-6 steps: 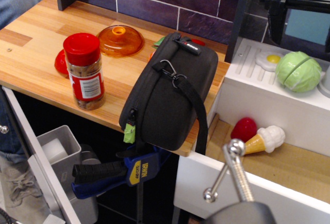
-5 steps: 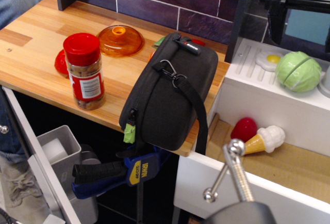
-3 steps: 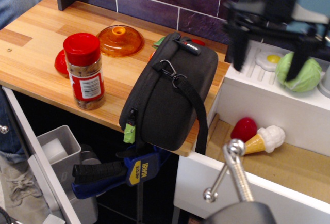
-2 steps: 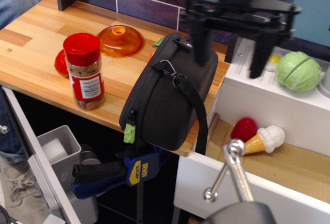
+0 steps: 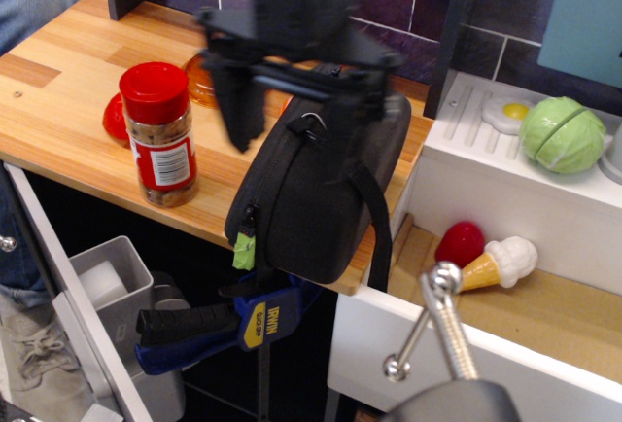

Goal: Unzip zipper bag

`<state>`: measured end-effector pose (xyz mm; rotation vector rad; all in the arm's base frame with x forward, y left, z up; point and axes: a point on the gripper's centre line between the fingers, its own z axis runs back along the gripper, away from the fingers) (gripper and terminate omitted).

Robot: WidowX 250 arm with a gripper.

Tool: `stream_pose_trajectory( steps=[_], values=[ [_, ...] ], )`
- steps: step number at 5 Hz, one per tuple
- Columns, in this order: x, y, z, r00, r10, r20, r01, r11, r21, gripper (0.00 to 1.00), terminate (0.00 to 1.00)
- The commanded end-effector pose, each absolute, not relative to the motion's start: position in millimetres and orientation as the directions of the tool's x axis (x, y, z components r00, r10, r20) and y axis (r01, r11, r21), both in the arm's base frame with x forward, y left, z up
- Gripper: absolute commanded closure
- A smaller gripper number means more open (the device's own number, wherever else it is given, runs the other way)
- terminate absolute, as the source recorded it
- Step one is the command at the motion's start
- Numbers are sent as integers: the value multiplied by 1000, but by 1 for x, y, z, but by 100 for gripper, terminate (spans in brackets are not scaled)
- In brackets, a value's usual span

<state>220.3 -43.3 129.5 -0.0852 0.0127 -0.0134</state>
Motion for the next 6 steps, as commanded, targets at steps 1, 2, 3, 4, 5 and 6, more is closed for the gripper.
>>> stream_pose_trajectory(
  steps=[1, 2, 3, 4, 5, 6],
  values=[
    [212, -12, 97, 998, -37, 51, 39, 998, -40, 0, 0],
    [209, -8, 78, 997, -49, 65, 50, 998, -22, 0, 0],
    [210, -14, 69, 995, -48, 84, 50, 998, -26, 0, 0],
    [210, -22, 64, 995, -35, 96, 38, 999, -26, 0, 0],
    [211, -29, 59, 993, -34, 115, 37, 999, -26, 0, 0],
    [215, -32, 50, 990, -35, 134, 36, 999, -2, 0, 0]
  ],
)
